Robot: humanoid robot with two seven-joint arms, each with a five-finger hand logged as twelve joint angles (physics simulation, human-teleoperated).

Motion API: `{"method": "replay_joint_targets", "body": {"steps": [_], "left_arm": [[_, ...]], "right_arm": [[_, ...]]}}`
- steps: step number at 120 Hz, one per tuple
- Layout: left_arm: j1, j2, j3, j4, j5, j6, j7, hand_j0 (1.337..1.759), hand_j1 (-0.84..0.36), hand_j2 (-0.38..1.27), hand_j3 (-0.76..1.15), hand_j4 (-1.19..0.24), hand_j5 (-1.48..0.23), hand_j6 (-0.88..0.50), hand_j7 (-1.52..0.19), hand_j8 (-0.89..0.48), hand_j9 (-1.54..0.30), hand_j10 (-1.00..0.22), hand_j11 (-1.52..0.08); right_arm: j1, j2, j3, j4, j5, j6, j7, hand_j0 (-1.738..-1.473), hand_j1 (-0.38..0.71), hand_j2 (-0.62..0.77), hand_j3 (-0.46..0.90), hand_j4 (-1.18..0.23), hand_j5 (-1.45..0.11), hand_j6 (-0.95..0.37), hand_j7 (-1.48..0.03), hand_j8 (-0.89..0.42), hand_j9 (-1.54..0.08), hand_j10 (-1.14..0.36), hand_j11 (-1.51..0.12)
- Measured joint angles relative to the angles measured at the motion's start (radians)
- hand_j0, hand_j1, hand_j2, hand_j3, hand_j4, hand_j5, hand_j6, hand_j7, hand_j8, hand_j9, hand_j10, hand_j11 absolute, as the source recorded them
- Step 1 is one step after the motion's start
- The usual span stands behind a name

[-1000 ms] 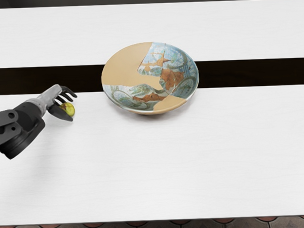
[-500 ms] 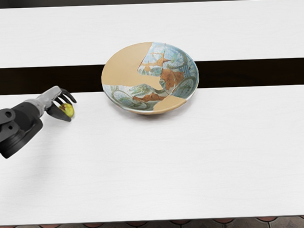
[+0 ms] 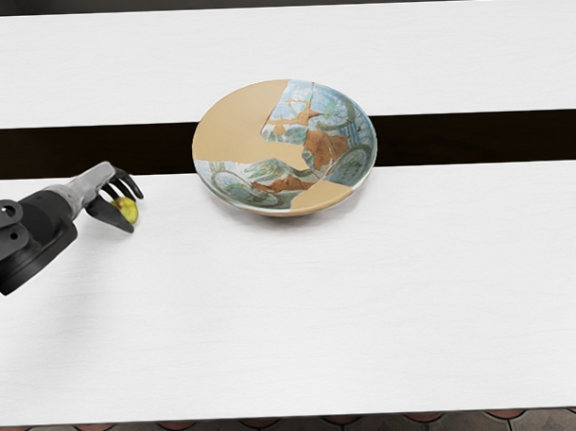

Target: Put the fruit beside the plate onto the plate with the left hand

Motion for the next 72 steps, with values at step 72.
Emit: {"method": "replay_joint_targets", "body": {"steps": [72], "left_arm": [[-0.088, 0.039, -0.032, -0.008, -0.027, -0.146, 0.001, 1.652, -0.32, 0.34, 0.00, -0.67, -1.00, -0.45, -0.96, -0.39, -0.94, -0.58, -0.96]], "right_arm": [[0.012, 0.000, 0.000, 0.000, 0.000, 0.000, 0.000, -1.658, -0.35, 0.00, 0.00, 0.00, 0.00, 0.00, 0.00, 0.00, 0.00, 0.00, 0.00]]}}
